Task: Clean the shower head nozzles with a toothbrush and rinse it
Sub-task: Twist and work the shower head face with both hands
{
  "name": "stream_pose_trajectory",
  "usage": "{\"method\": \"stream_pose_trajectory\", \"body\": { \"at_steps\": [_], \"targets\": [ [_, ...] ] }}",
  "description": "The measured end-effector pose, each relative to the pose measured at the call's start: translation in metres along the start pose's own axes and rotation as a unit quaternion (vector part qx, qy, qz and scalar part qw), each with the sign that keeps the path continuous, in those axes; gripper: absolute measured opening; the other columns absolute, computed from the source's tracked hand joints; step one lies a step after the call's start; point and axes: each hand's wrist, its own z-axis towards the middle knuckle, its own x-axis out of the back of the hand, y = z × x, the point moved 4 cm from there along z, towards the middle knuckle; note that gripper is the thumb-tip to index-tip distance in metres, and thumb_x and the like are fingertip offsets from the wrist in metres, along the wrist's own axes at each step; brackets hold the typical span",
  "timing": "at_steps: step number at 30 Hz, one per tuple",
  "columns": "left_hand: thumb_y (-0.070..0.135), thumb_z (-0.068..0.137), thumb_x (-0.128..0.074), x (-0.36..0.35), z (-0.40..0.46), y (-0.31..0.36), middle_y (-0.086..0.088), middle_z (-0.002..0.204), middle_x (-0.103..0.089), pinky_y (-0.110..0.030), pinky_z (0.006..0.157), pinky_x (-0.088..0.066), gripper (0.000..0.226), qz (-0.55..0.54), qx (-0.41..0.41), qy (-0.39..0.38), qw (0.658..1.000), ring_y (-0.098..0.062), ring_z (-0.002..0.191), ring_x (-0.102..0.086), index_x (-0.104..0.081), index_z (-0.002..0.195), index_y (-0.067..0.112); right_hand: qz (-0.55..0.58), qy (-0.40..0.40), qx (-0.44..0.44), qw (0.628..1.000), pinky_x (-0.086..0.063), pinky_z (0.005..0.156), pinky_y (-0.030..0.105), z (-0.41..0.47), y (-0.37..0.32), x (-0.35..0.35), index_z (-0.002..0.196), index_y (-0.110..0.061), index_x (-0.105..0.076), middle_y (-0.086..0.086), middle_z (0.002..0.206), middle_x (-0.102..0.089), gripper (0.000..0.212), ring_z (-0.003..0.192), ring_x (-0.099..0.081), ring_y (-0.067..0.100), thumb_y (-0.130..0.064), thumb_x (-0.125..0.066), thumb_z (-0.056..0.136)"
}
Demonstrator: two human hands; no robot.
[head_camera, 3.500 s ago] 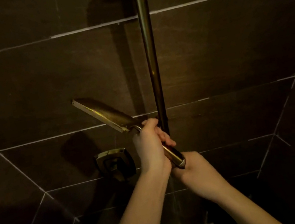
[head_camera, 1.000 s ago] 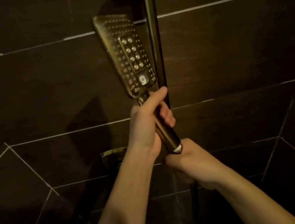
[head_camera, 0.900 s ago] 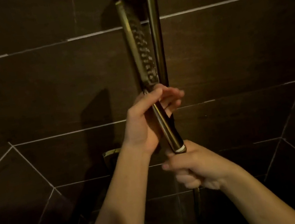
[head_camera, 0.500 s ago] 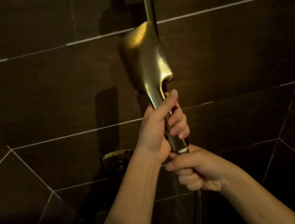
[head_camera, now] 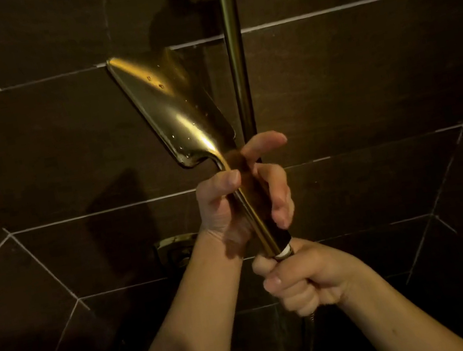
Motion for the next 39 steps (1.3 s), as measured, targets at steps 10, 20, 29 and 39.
{"method": "stream_pose_trajectory", "body": {
  "at_steps": [10, 20, 29, 39],
  "targets": [
    [0.006, 0.090, -0.066, 0.016, 0.007, -0.017, -0.028, 0.143, -0.050, -0.060, 0.092, -0.053, 0.033, -0.099, 0.035, -0.039, 0.994, -0.046, 0.128, -0.052, -0.068, 0.123, 0.010, 0.120, -0.105, 0.002, 0.987, -0.003, 0.034, 0.016, 0.008, 0.019, 0.001, 0.066, -0.022, -0.020, -0.005, 0.049, -0.015, 0.048, 0.034, -0.007, 0.005, -0.005, -0.058, 0.089],
    [0.031, 0.099, -0.045, 0.026, 0.001, -0.009, -0.001, 0.062, -0.025, -0.030, 0.054, -0.023, 0.035, 0.029, 0.084, 0.225, 0.970, -0.014, 0.052, -0.022, -0.057, 0.115, 0.002, 0.086, 0.076, 0.035, 0.993, -0.013, 0.034, 0.013, -0.001, 0.011, 0.031, 0.063, -0.025, -0.046, -0.007, 0.049, -0.022, 0.036, 0.034, -0.017, 0.003, 0.001, -0.048, 0.089],
    [0.021, 0.098, -0.051, 0.035, -0.010, -0.001, -0.010, 0.089, -0.048, -0.034, 0.077, -0.044, 0.020, 0.030, 0.047, 0.191, 0.980, -0.021, 0.081, -0.049, -0.053, 0.111, 0.006, 0.077, -0.002, 0.055, 0.996, -0.011, 0.035, 0.014, -0.002, 0.004, 0.028, 0.068, -0.021, -0.025, -0.007, 0.051, -0.024, 0.042, 0.035, -0.021, 0.003, -0.003, -0.056, 0.091],
    [-0.002, 0.090, -0.059, 0.030, -0.004, -0.019, -0.019, 0.104, -0.071, -0.043, 0.074, -0.062, 0.029, 0.061, 0.032, 0.191, 0.979, -0.033, 0.099, -0.072, -0.066, 0.112, 0.015, 0.063, 0.019, 0.046, 0.997, -0.015, 0.035, 0.014, 0.003, 0.010, 0.034, 0.065, -0.018, -0.019, -0.004, 0.050, -0.023, 0.047, 0.035, -0.021, 0.005, 0.001, -0.052, 0.093]
  ]
}}
